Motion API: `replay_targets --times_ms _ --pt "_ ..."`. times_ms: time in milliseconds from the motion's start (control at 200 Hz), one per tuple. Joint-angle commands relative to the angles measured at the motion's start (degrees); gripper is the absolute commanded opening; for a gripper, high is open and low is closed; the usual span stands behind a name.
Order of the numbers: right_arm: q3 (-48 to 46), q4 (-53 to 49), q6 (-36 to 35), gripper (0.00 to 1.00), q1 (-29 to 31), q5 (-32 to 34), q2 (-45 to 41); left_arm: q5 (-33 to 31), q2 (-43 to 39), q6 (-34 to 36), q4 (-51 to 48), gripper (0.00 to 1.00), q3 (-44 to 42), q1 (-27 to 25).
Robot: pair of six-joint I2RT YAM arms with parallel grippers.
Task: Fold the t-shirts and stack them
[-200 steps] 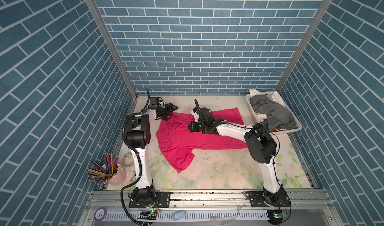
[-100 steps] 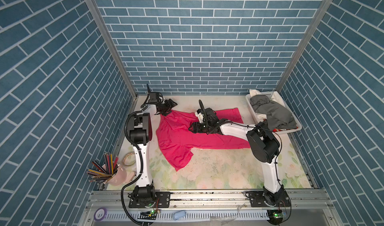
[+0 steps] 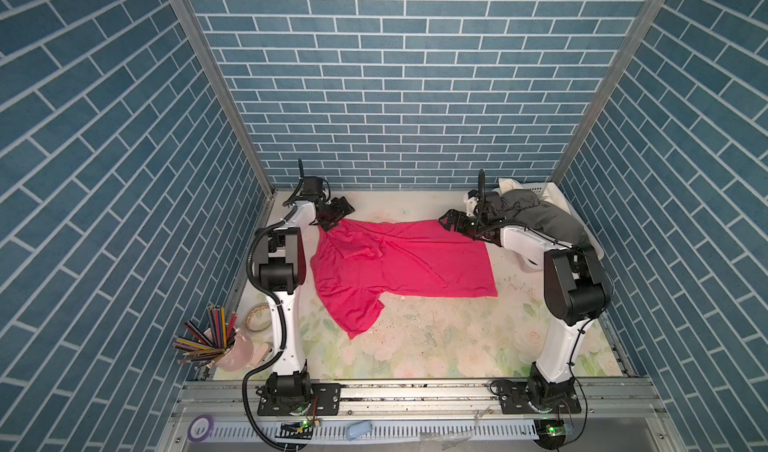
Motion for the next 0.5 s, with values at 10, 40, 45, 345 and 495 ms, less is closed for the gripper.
replay_targets --times_ms 10,40,45,345,495 --pt "3.8 1.0 -2.9 0.97 -0.1 -3.2 5.2 4.9 -5.3 -4.0 5.2 0.86 -9.1 -0.6" --pt "4.9 0.9 -3.1 0.97 -0.8 -3.8 6.3 5.1 -5.9 -4.2 6.0 0.86 -10.7 -0.5" --pt "5.0 0.9 -3.0 0.97 -0.8 -4.0 6.7 5.1 -6.0 -4.2 6.1 0.86 -10.9 -0.5" --pt "8.7 0.3 -2.8 0.97 -4.8 -4.7 14.6 4.0 -1.4 -5.0 7.4 0.86 -13.6 1.9" --pt "10.9 -2.0 -3.2 0.97 -7.0 -3.6 18.2 2.3 4.8 -3.3 4.5 0.86 -5.9 3.1"
